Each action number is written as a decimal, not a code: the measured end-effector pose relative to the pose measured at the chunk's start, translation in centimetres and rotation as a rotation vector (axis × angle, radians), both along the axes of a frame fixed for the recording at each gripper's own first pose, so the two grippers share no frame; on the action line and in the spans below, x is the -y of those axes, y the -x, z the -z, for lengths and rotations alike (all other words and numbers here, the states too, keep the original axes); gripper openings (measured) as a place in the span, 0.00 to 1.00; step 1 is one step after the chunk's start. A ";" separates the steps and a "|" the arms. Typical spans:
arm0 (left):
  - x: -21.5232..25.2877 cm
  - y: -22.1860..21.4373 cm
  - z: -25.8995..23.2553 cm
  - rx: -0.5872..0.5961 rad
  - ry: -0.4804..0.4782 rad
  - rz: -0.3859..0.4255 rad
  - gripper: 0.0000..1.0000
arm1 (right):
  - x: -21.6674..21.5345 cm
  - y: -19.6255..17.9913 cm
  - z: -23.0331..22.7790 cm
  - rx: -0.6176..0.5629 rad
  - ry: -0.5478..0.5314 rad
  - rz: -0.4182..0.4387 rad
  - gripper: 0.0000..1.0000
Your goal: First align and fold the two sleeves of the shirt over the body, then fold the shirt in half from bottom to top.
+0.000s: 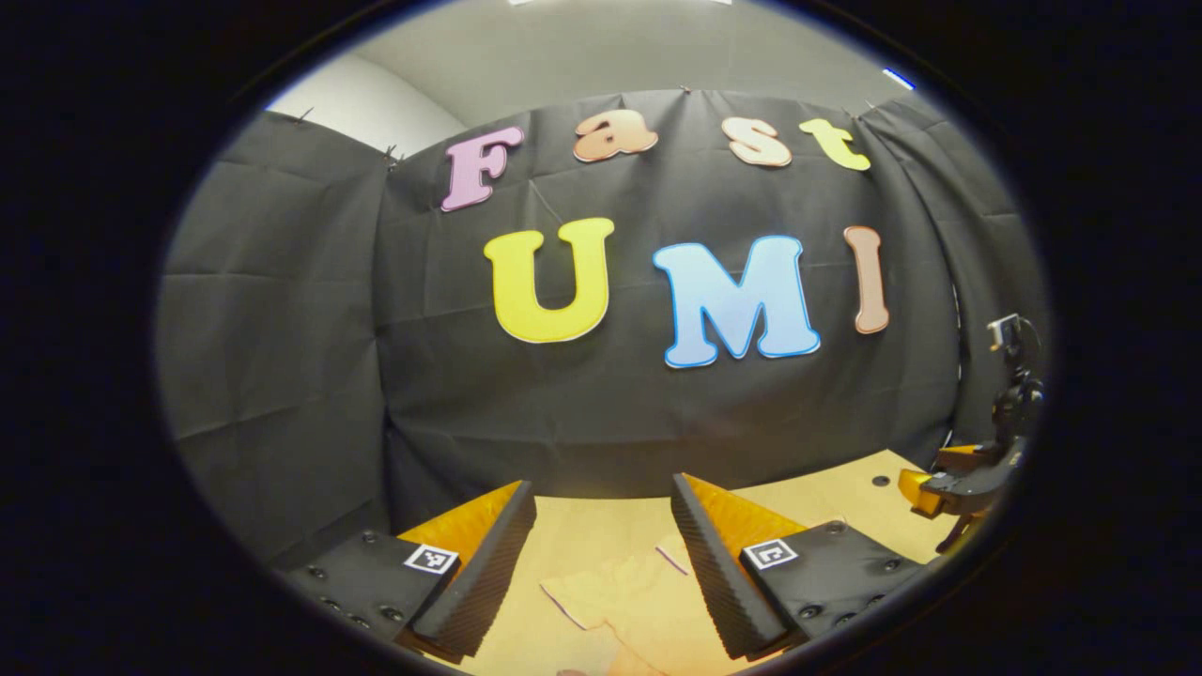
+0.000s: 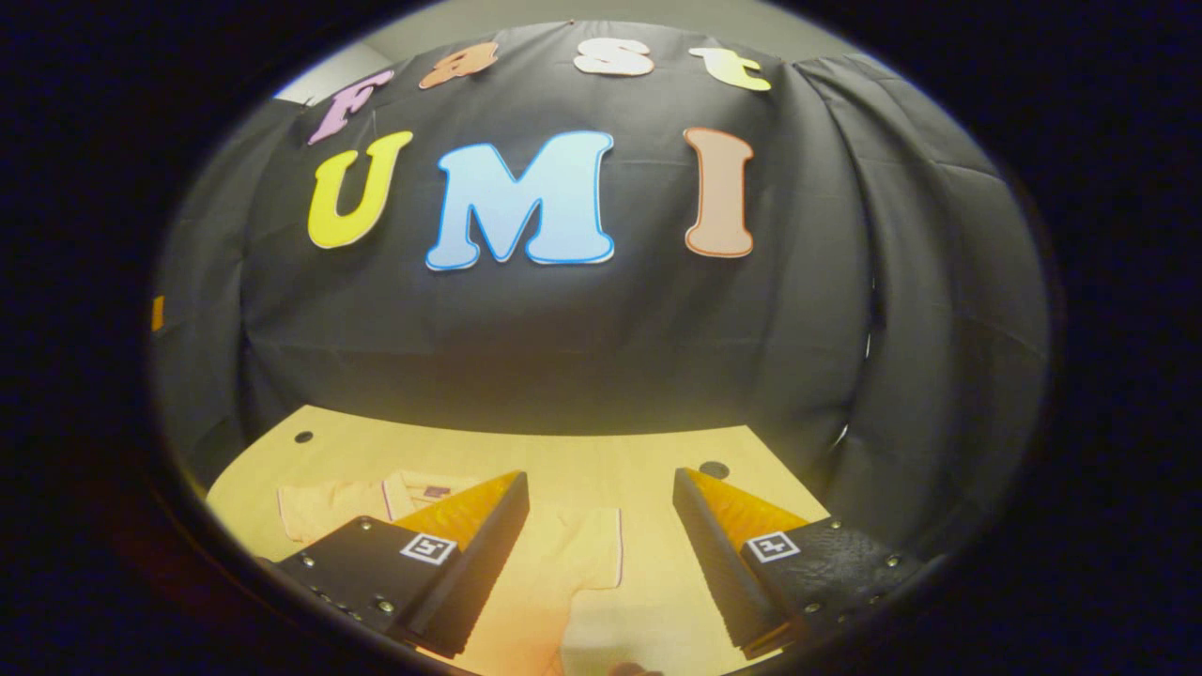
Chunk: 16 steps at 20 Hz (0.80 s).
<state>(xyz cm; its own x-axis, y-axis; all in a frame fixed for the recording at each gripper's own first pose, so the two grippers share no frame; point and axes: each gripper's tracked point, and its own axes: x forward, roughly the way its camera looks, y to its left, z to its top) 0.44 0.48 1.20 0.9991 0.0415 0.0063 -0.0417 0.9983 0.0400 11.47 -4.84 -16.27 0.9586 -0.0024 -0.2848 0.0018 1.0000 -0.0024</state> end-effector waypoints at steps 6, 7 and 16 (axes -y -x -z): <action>-0.8 -0.3 0.5 -0.020 -0.005 -0.045 0.94 | 0.5 -4.1 6.0 -0.129 0.036 -0.034 0.96; -0.9 -0.3 0.6 -0.024 -0.005 -0.051 0.94 | 0.5 -4.7 7.0 -0.154 0.038 -0.040 0.96; -1.0 -1.3 1.5 -0.059 -0.003 -0.086 0.95 | 0.8 -6.8 15.3 -0.331 0.050 -0.071 0.96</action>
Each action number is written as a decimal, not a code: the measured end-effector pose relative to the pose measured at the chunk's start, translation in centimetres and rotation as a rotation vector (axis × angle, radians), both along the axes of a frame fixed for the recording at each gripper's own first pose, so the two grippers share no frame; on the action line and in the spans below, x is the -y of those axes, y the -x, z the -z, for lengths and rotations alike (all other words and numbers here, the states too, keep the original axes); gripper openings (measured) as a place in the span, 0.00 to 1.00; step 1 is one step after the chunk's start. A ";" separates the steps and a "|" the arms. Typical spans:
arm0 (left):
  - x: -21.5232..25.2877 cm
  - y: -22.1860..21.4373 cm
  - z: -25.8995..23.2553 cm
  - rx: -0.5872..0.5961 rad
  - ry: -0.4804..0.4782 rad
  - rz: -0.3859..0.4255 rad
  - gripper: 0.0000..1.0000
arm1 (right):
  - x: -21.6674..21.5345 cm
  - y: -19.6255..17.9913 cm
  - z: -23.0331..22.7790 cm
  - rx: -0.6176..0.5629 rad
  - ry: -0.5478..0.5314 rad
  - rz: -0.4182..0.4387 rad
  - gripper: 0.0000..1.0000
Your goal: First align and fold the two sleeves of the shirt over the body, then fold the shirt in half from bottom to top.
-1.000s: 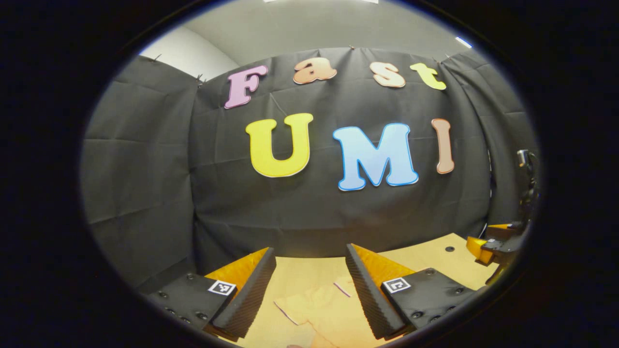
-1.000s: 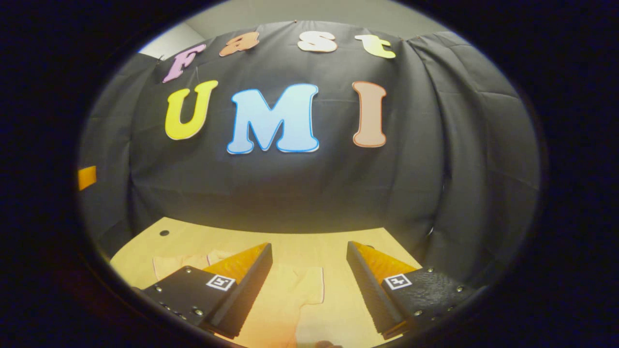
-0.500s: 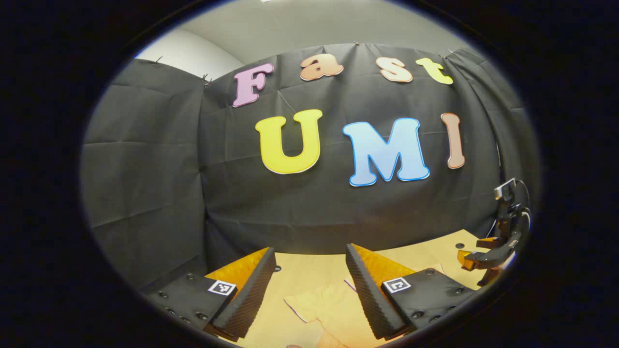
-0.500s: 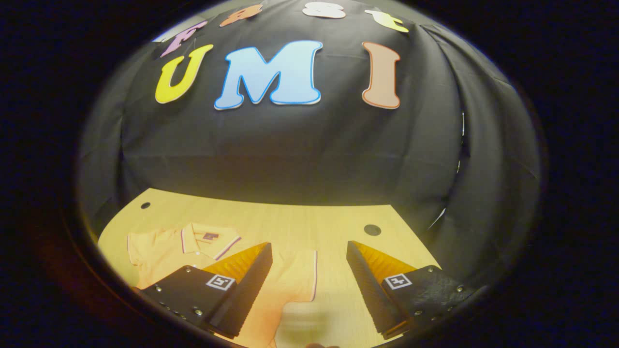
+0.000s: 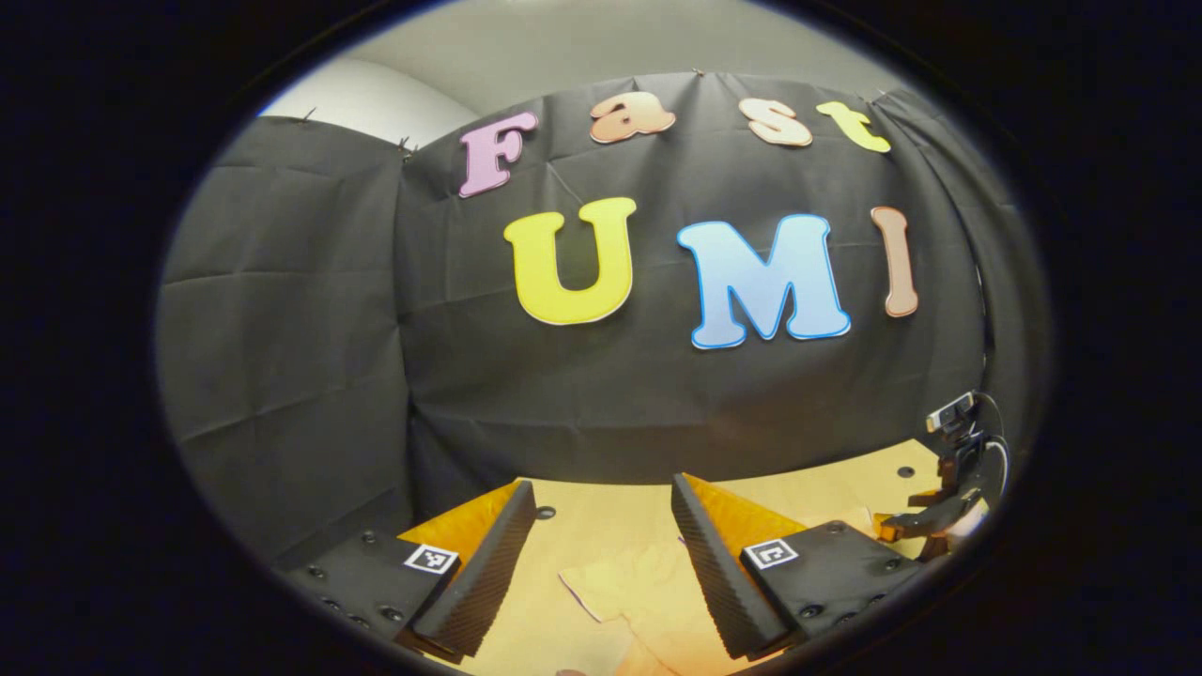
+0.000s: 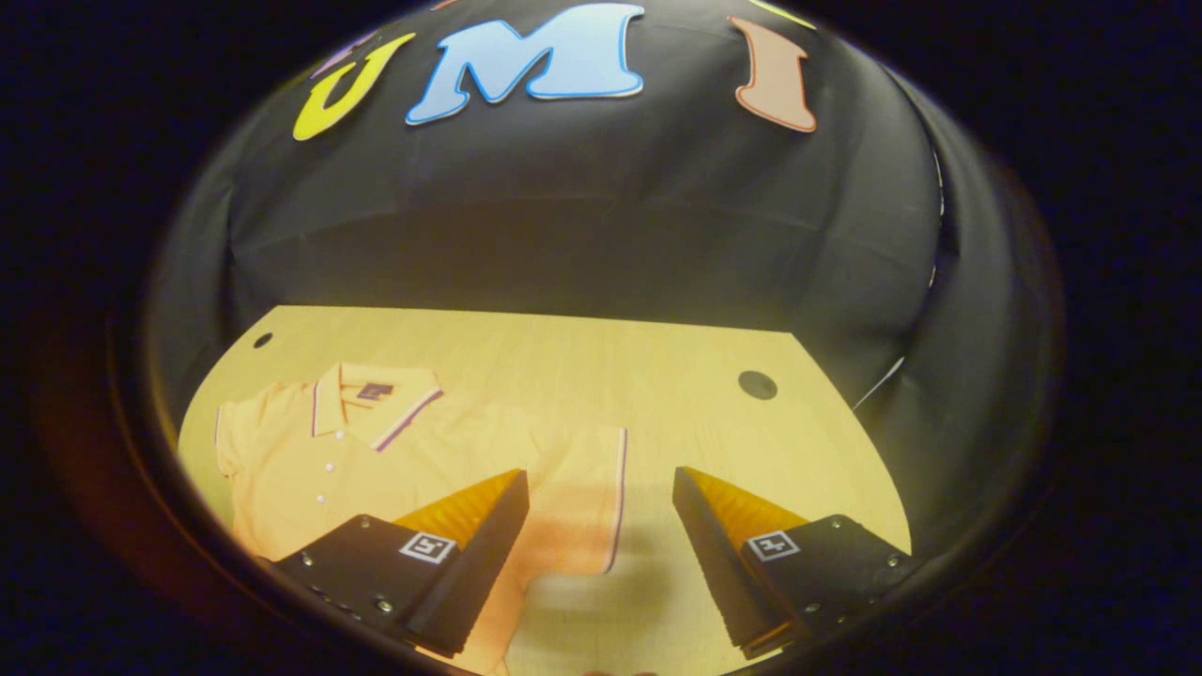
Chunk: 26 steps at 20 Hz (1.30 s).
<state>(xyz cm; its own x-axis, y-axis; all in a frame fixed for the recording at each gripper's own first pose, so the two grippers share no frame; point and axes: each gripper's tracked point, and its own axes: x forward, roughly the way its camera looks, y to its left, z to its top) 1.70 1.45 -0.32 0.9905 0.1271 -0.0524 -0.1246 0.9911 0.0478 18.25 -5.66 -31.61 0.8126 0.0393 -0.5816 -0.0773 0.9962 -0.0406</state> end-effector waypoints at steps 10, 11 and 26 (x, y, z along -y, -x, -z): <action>-0.1 -0.8 1.5 -0.050 0.020 -0.039 0.95 | 0.3 -0.3 6.5 -0.152 0.019 -0.013 0.97; 0.0 -0.9 1.5 -0.052 0.021 -0.041 0.95 | 0.2 -0.2 6.8 -0.164 0.016 -0.019 0.97; 0.0 -1.9 2.5 -0.068 0.046 -0.047 0.95 | -2.2 -0.3 6.9 -0.196 -0.032 -0.048 0.02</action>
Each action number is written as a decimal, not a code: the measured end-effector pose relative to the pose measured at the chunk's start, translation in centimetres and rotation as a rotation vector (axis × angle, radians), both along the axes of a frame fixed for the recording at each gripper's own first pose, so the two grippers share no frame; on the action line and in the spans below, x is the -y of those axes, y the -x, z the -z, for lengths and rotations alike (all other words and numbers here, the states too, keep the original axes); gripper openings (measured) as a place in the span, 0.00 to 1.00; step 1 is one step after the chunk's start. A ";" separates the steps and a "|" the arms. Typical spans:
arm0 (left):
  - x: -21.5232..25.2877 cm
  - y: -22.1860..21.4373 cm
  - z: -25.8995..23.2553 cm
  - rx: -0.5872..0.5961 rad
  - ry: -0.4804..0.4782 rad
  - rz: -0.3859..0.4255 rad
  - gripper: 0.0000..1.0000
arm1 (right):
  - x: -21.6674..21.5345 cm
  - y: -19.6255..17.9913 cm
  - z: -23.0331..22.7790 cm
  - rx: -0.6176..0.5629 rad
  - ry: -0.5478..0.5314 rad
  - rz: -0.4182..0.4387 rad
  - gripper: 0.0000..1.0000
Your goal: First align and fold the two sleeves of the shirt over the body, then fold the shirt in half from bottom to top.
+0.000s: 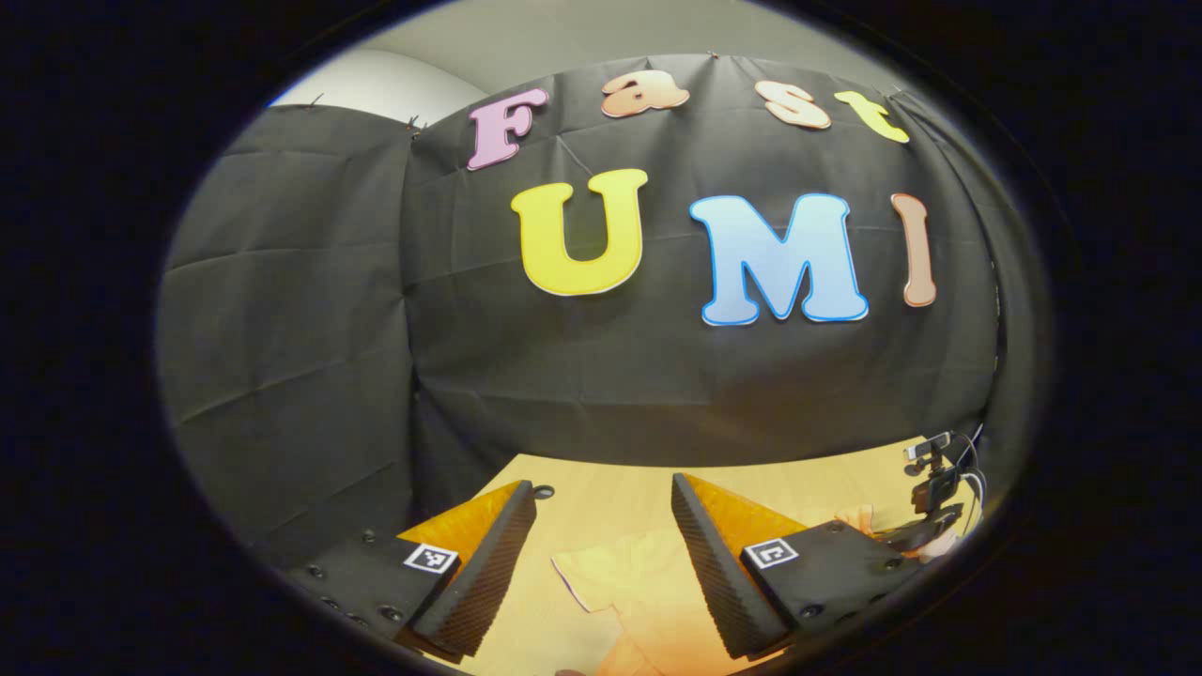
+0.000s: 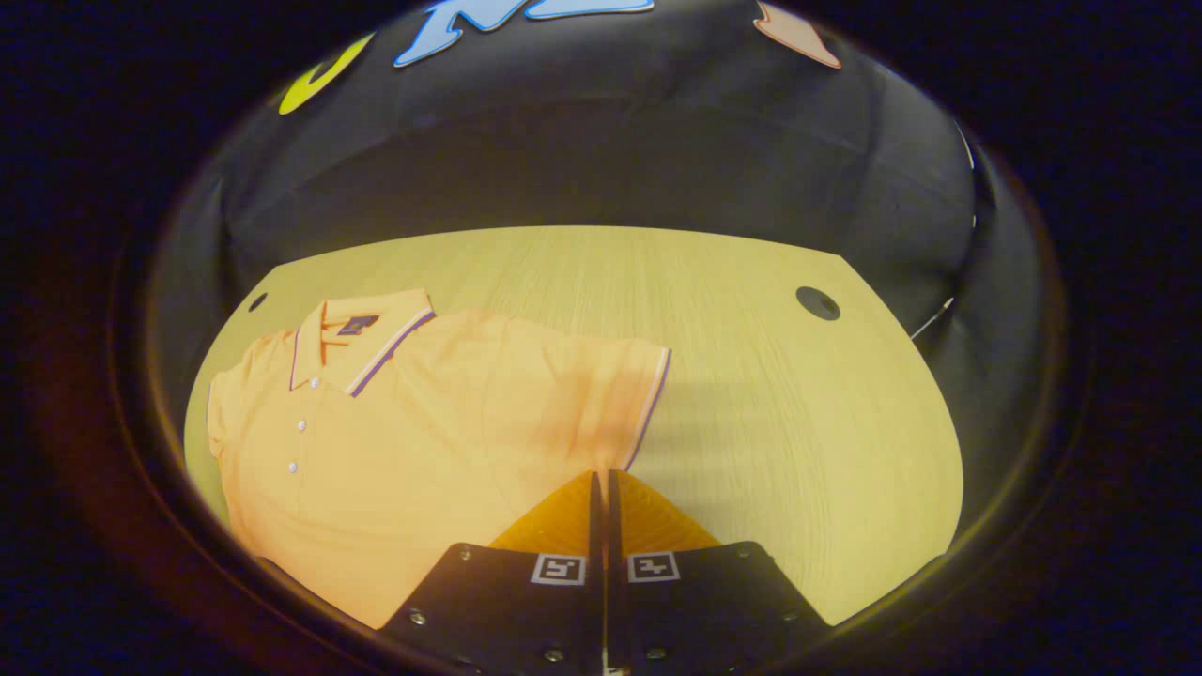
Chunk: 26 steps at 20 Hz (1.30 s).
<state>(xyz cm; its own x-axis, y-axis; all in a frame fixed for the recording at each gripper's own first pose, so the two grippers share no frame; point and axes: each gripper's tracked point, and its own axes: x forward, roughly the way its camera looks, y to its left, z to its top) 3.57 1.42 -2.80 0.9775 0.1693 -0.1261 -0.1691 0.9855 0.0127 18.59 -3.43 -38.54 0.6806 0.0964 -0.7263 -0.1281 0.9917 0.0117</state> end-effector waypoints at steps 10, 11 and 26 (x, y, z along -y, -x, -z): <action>-2.2 0.5 0.4 -0.005 0.013 -0.023 0.95 | -10.9 -0.1 -5.3 0.116 -0.034 -0.219 0.02; -2.6 0.8 0.7 -0.007 0.015 -0.029 0.95 | -12.2 0.3 -5.0 0.109 -0.033 -0.248 0.02; -6.4 -0.3 7.1 -0.087 0.060 -0.025 0.95 | -15.1 2.4 -5.3 0.062 -0.037 -0.244 0.24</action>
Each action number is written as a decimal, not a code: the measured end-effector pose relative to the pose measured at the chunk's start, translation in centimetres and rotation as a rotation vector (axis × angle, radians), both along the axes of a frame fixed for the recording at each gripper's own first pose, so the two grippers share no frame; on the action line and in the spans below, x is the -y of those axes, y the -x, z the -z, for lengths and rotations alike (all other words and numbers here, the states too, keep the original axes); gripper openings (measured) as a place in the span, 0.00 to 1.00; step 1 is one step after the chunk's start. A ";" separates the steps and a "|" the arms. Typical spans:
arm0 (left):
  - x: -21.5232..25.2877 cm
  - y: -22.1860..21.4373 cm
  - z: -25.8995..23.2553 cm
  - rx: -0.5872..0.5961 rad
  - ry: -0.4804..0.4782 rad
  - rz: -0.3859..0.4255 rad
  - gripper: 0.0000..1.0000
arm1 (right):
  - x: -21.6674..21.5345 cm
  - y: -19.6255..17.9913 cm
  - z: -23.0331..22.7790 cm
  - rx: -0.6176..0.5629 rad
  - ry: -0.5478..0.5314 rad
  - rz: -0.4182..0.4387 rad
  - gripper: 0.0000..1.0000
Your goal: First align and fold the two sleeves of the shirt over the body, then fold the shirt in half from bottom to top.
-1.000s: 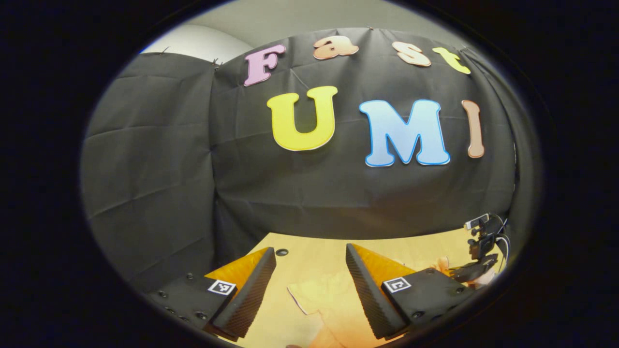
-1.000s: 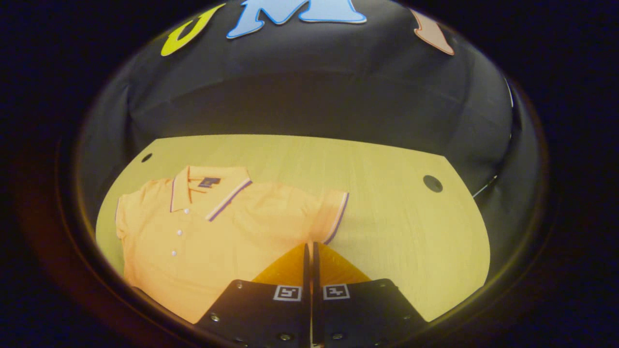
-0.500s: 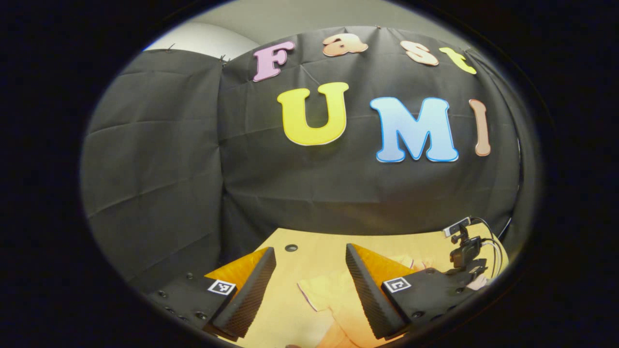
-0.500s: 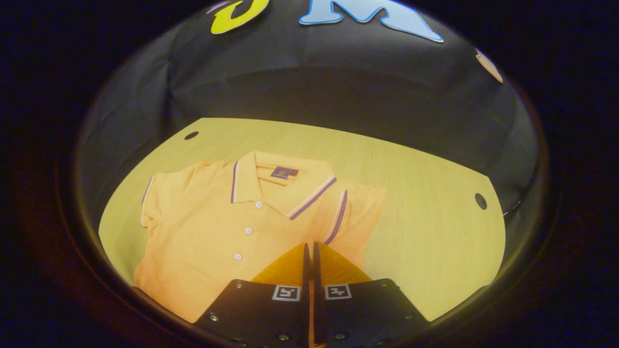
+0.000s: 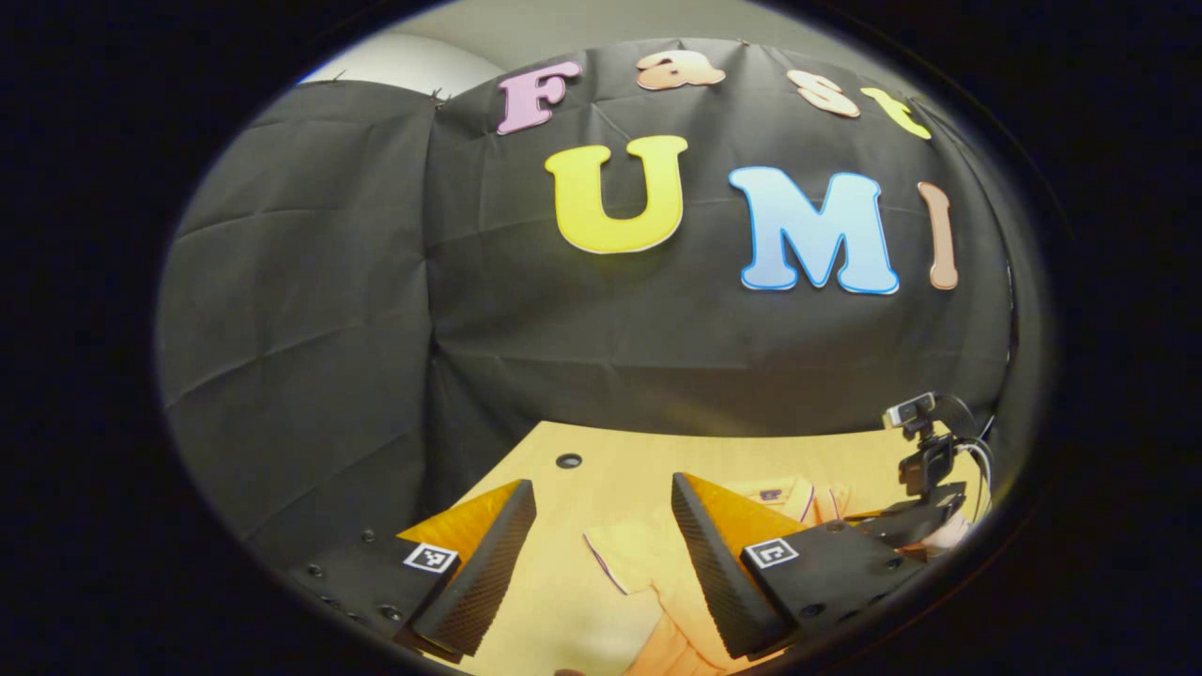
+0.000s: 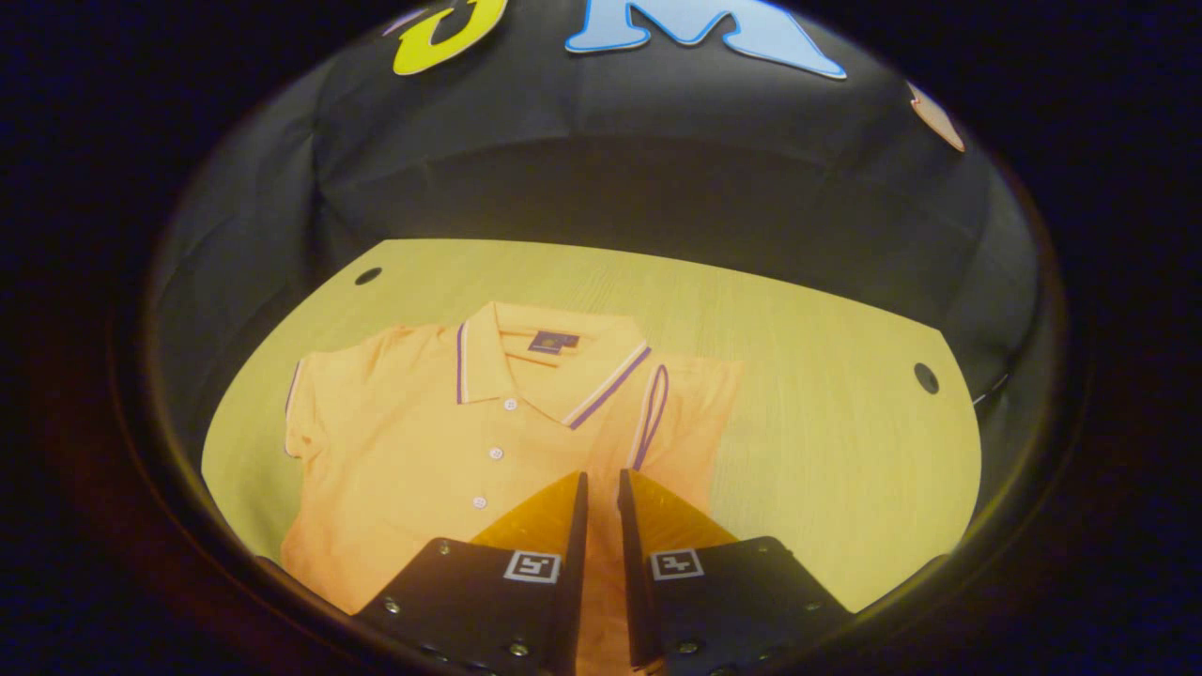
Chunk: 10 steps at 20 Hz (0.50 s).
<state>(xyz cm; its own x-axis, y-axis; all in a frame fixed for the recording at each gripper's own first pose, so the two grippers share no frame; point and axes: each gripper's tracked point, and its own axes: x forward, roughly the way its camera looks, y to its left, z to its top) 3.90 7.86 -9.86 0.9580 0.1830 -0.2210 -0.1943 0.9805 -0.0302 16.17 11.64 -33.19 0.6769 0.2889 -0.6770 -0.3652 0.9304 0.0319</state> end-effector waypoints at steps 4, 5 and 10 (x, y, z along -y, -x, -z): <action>-0.4 -2.4 5.4 -0.062 0.005 0.044 0.95 | -0.1 1.4 -3.3 0.044 -0.025 0.006 0.21; -0.6 -3.0 6.9 -0.083 -0.001 0.055 0.95 | 0.0 1.8 -4.3 0.057 -0.029 0.006 0.21; -0.4 -6.1 14.7 -0.202 0.037 0.099 0.96 | -0.2 4.8 -8.9 0.109 -0.081 0.028 0.20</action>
